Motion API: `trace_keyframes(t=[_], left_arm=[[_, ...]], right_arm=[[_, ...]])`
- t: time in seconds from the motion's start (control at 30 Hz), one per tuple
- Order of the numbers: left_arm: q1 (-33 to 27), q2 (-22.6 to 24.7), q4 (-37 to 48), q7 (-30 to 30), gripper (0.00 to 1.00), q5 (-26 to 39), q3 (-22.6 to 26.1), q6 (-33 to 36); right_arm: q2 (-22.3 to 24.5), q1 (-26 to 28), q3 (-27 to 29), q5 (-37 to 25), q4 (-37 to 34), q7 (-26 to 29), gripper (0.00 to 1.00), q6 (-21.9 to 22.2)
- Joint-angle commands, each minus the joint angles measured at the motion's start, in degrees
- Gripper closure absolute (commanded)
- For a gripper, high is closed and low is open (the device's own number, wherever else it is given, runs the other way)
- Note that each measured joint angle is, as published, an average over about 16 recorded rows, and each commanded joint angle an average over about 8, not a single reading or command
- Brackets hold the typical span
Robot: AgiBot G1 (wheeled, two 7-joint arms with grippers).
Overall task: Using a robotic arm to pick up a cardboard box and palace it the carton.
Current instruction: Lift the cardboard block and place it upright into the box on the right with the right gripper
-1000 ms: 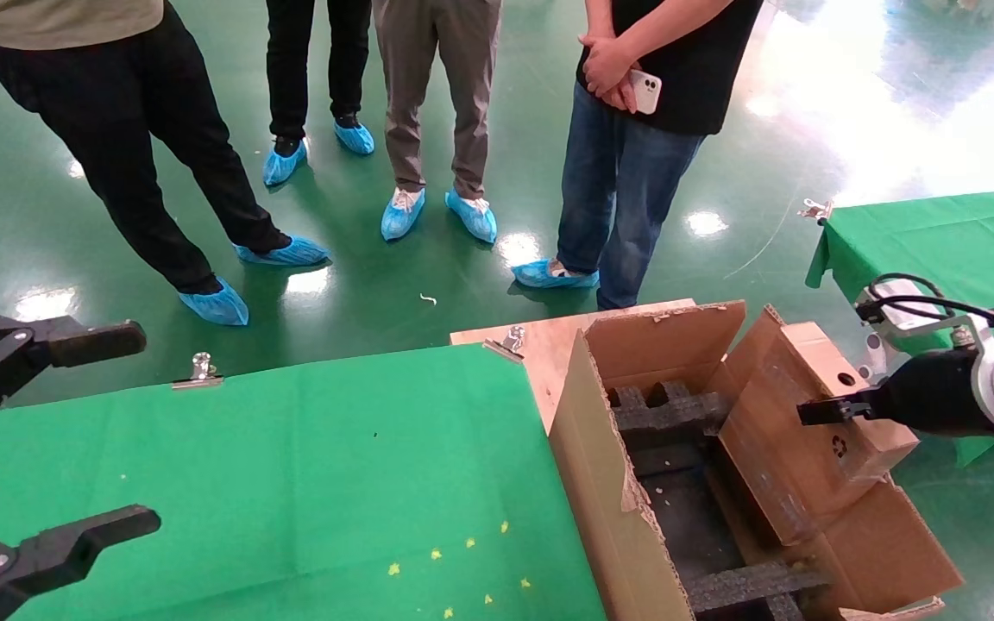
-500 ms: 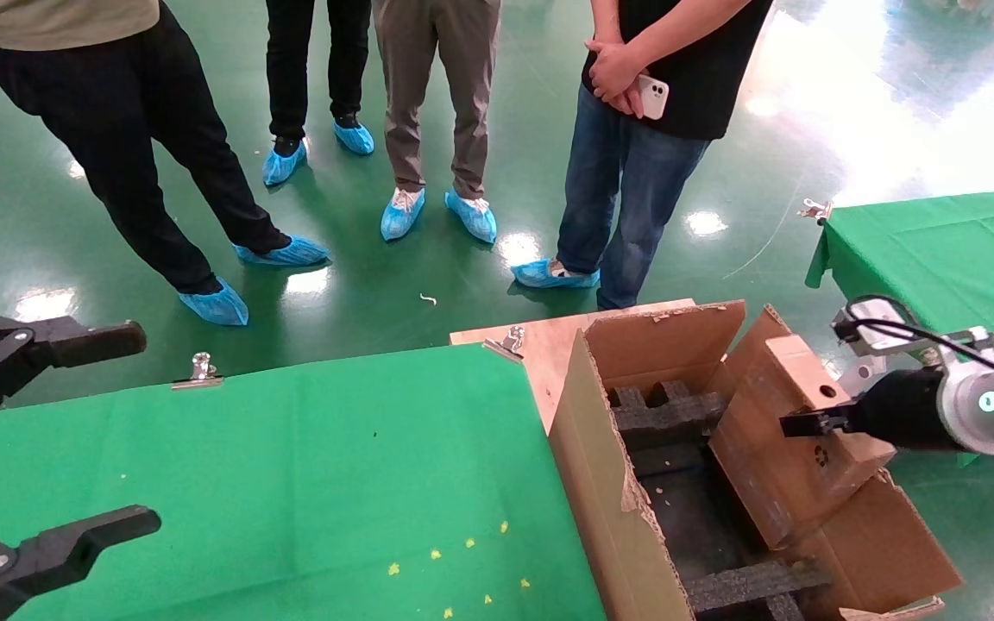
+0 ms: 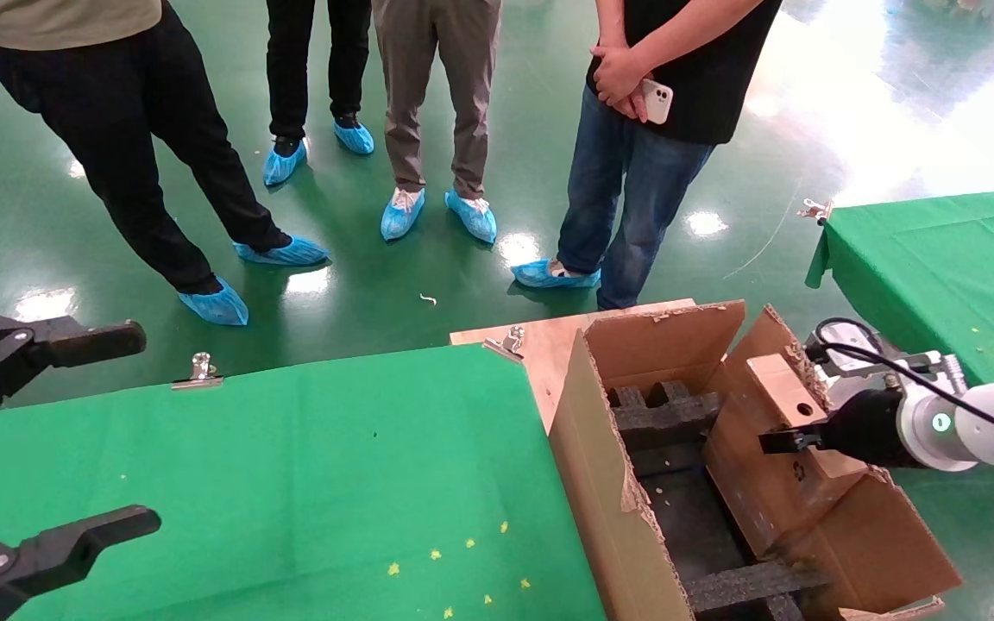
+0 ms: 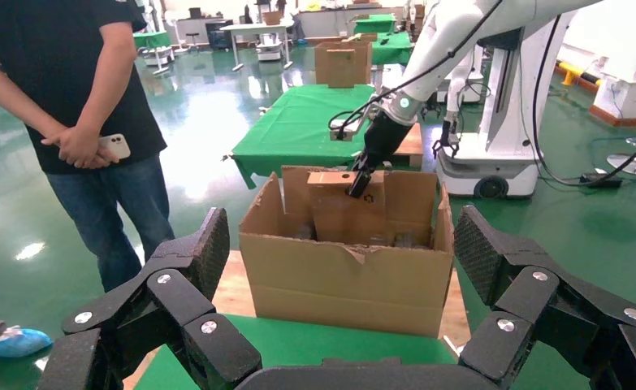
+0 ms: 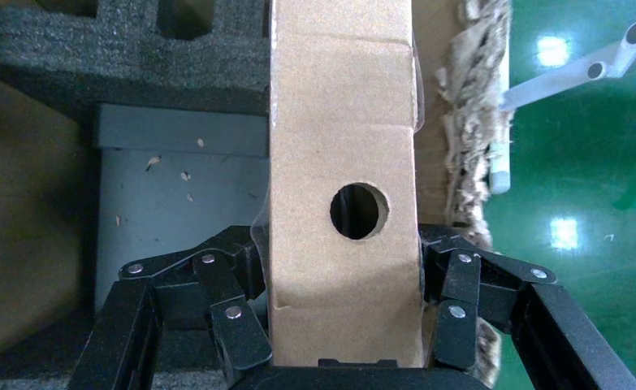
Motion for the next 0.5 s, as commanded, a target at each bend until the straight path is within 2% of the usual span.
trace_keyframes(t=[0.03, 0.5], left_arm=[[0.0, 0.0, 0.0, 0.0, 0.0, 0.0, 0.0, 0.0], [0.0, 0.0, 0.0, 0.0, 0.0, 0.0, 0.0, 0.0]], right_arm=[[-0.49, -0.56, -0.22, -0.13, -0.59, 0.19, 1.0, 0.57], [-4.63, -4.63, -1.65, 1.95, -6.3, -1.98, 1.0, 3.82]])
